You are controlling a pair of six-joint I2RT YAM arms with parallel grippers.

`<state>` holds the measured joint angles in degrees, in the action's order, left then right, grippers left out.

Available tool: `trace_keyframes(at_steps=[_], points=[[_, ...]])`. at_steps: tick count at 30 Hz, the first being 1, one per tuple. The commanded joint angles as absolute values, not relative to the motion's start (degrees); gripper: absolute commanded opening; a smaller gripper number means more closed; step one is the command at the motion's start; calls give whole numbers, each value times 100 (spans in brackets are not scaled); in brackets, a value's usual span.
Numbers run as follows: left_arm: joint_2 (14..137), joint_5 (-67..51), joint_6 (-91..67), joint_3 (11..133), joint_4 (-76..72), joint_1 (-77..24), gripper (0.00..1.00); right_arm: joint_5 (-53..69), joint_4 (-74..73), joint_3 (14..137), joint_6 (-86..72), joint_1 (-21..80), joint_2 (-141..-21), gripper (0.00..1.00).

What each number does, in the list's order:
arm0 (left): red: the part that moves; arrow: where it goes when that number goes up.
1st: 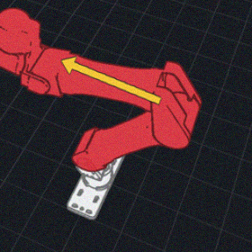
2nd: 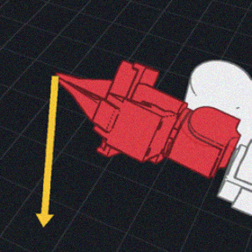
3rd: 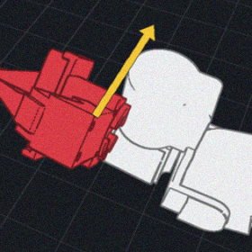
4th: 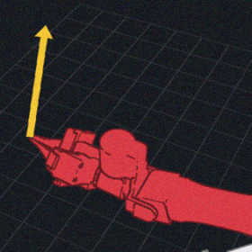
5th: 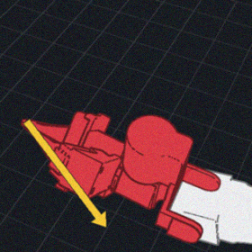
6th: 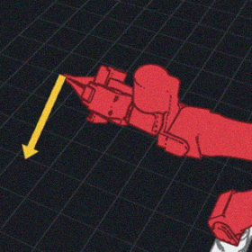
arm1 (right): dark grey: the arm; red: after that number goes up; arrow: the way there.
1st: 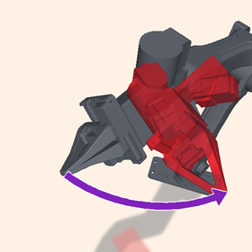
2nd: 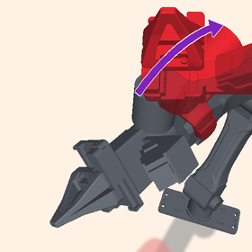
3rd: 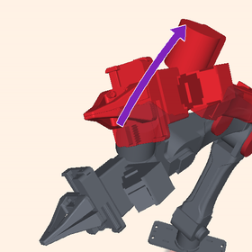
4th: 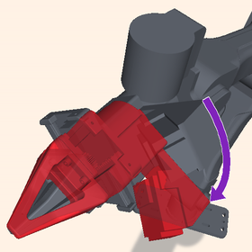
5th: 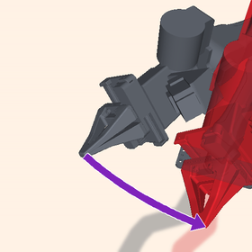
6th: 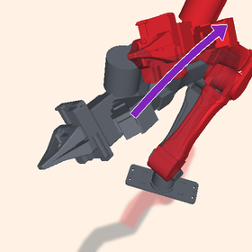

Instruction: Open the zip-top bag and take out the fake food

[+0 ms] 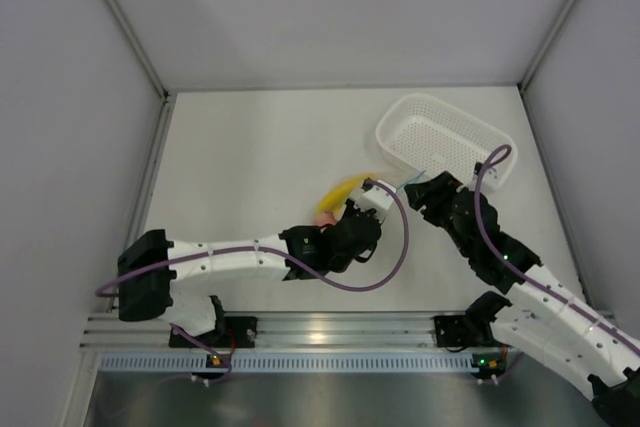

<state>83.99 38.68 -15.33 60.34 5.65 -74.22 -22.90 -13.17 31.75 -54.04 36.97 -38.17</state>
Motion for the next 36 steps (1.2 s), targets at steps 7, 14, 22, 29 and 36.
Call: trace_keyframes(at_steps=[7,14,22,29,36], points=[[8332,3911,-1547,6311,167,-7444,0,-2320,-976,3436,-5291,3481,-3972,60],[8279,3841,-1600,6276,158,-7453,0,-2145,-721,3331,-5309,3366,-4148,59],[8218,3797,-1661,6231,167,-7453,0,-2021,-571,3261,-5300,3296,-4289,56],[8209,3850,-1679,6231,167,-7453,0,-1925,-492,3147,-5335,3278,-4395,53],[8235,3920,-1696,6275,167,-7453,0,-1942,-457,2962,-5361,3278,-4324,51]])
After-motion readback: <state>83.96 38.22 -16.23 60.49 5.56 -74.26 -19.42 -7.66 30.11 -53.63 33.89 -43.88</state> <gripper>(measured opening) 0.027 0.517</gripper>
